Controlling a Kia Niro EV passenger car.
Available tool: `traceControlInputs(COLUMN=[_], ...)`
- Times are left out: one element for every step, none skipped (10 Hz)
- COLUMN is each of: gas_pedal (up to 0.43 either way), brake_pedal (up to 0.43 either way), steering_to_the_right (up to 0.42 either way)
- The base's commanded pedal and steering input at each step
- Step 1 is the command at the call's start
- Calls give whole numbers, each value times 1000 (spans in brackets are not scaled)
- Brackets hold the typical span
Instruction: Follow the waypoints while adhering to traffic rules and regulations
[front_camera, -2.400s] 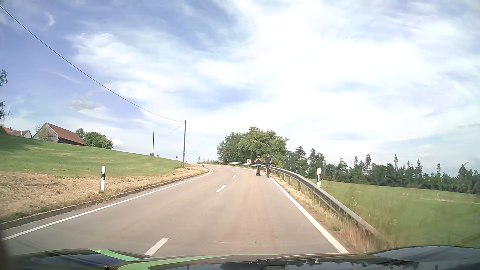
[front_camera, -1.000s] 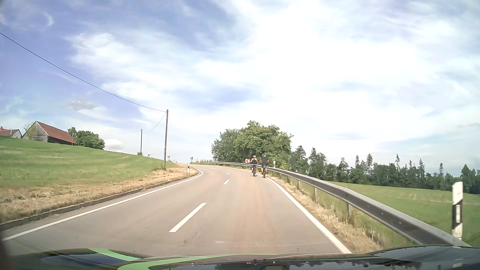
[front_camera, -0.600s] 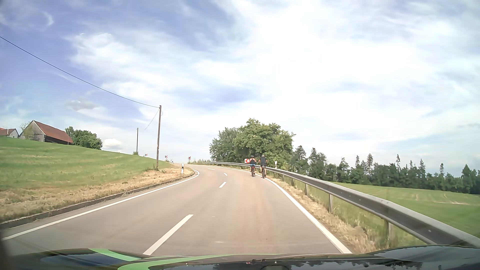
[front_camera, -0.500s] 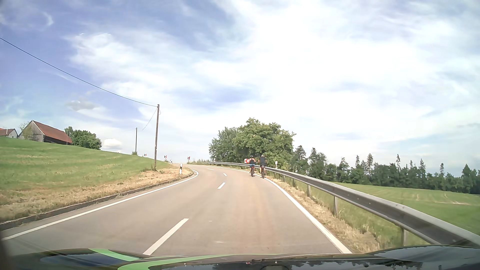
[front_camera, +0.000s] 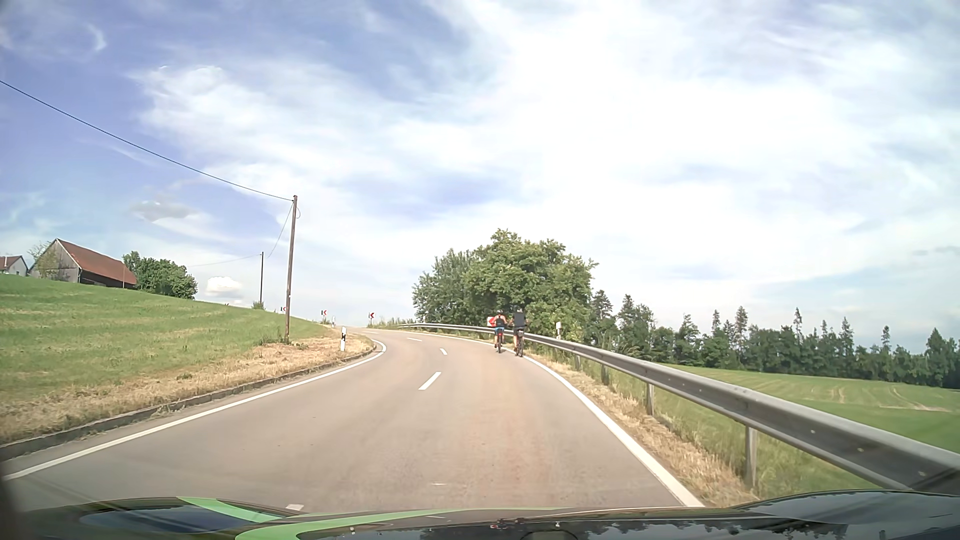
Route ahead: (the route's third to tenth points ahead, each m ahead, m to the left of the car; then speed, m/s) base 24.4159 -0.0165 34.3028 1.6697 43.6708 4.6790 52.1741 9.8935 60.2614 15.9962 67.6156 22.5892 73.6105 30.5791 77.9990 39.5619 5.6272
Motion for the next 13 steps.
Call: traceControlInputs(gas_pedal=[228,228,228,228,220,220,220,220,220,220,220,220,220], brake_pedal=[0,0,0,0,0,0,0,0,0,0,0,0,0], steering_to_the_right=[1,1,0,-1,-2,-5,-8,-8,-8,-8,-8,-8,-9])
